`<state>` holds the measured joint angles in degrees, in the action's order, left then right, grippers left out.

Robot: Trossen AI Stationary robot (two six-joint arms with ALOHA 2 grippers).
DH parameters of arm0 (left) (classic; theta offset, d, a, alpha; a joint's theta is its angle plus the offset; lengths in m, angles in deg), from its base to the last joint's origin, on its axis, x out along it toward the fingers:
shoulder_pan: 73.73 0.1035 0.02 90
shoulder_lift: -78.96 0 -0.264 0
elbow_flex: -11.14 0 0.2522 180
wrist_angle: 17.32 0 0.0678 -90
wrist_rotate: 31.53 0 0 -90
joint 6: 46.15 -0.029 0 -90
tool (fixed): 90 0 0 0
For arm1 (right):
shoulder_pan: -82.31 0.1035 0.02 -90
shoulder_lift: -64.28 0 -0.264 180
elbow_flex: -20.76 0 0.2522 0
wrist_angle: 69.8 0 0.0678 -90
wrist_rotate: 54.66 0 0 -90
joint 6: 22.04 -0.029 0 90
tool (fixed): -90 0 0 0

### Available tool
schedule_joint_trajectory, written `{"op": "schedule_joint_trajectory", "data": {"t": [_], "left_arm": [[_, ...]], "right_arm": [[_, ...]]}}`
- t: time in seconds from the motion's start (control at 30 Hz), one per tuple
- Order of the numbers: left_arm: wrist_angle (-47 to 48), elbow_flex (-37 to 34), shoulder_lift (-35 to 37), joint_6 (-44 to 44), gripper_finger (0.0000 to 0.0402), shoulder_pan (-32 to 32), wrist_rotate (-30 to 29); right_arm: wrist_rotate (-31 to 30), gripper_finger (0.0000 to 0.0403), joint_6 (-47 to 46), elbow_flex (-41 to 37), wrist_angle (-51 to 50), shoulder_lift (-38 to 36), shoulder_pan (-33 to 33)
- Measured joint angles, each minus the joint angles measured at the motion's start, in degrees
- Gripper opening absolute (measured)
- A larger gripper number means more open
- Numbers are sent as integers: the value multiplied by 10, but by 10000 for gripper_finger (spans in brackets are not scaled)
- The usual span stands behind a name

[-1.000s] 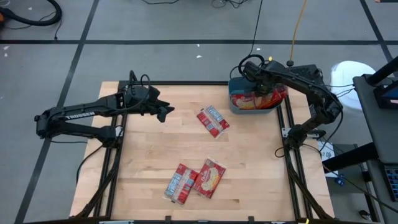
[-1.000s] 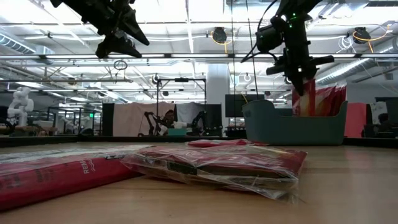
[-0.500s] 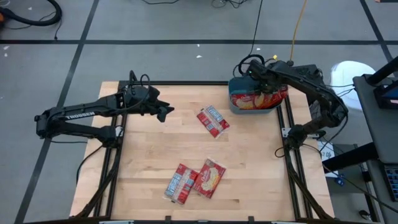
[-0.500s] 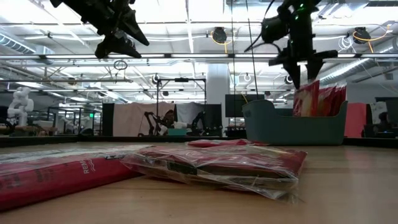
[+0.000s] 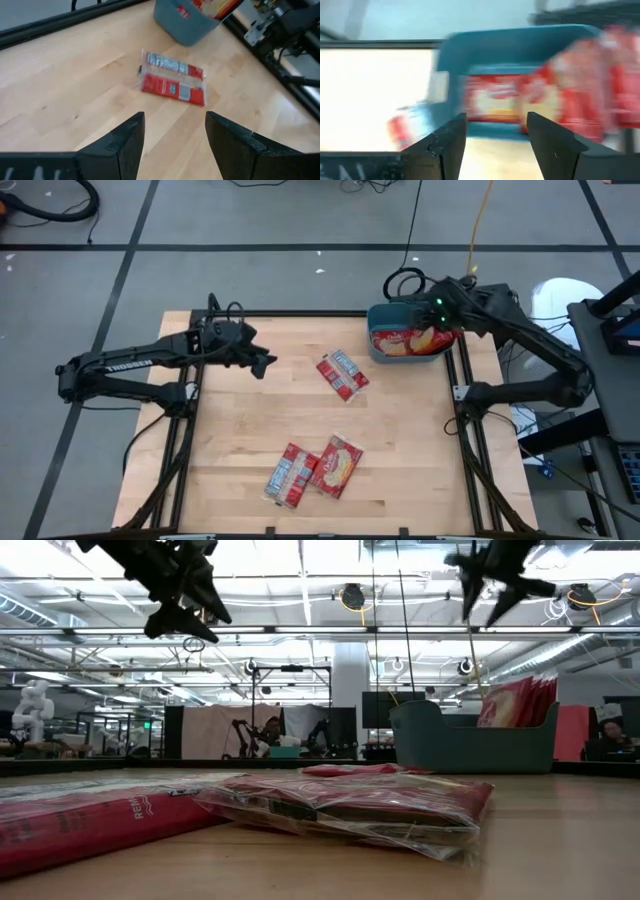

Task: Sort popcorn bags into baskets
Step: Put the popcorn bag into the blue bin

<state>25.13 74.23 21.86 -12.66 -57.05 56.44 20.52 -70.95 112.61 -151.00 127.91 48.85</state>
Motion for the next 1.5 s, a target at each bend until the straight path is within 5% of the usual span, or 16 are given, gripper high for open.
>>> {"op": "schedule_joint_trajectory", "data": {"t": [0.37,0.63,1.07,1.33,1.5], "left_arm": [[33,-25,0,39,212,-11,51],[32,-51,0,112,212,-121,95],[-9,-53,-22,304,235,-401,27],[-17,-54,-131,412,321,-480,25],[-38,-50,-178,509,327,-512,30]], "right_arm": [[30,201,-73,0,94,-8,219],[61,200,-103,0,135,31,332],[84,200,-10,0,131,45,368],[124,200,33,0,130,44,411],[126,200,75,0,130,44,444]]}}
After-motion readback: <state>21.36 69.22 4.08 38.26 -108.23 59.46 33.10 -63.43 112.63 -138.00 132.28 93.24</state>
